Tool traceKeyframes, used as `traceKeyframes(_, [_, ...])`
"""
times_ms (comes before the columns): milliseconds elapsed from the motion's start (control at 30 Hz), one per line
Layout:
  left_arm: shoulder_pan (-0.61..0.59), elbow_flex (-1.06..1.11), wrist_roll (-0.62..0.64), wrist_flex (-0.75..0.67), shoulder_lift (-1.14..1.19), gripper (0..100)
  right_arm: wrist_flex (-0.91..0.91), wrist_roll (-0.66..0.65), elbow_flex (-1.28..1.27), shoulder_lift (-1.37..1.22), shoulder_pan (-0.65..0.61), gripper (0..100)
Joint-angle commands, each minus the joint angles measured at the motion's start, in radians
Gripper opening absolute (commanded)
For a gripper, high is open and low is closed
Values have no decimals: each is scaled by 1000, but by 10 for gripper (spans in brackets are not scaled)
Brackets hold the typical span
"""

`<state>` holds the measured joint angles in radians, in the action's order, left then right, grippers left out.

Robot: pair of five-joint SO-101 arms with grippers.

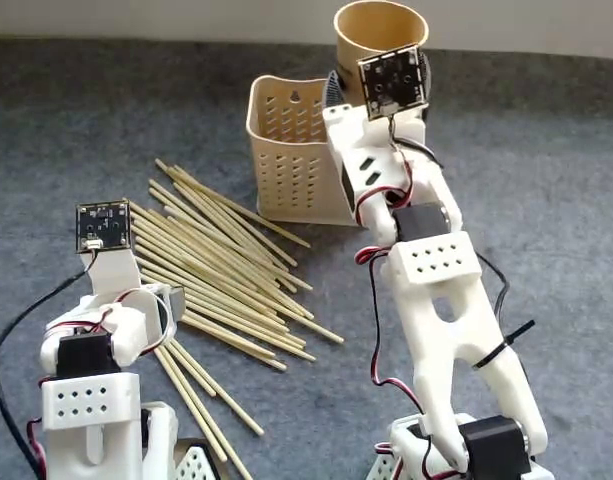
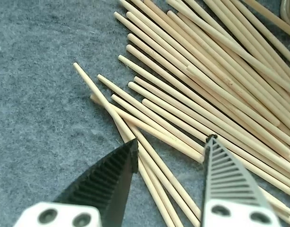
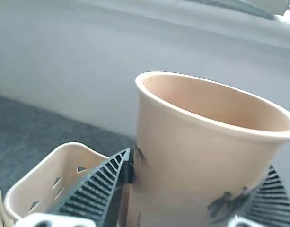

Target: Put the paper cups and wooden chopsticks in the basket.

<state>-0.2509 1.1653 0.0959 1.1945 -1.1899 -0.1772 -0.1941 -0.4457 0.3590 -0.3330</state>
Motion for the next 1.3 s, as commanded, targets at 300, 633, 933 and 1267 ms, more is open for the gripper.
traceKeyframes(300, [-12,-4,11,-11,-12,228,-191,-23,85,79,-27,488])
traceKeyframes(633, [-12,10,11,-18,-12,228,-302,-25,93,259,-88,486])
traceKeyframes(933, [-12,10,11,-18,-12,228,-306,-25,87,243,-56,486])
traceKeyframes(1267, [-12,12,11,-18,-12,228,-549,41,205,177,-38,522])
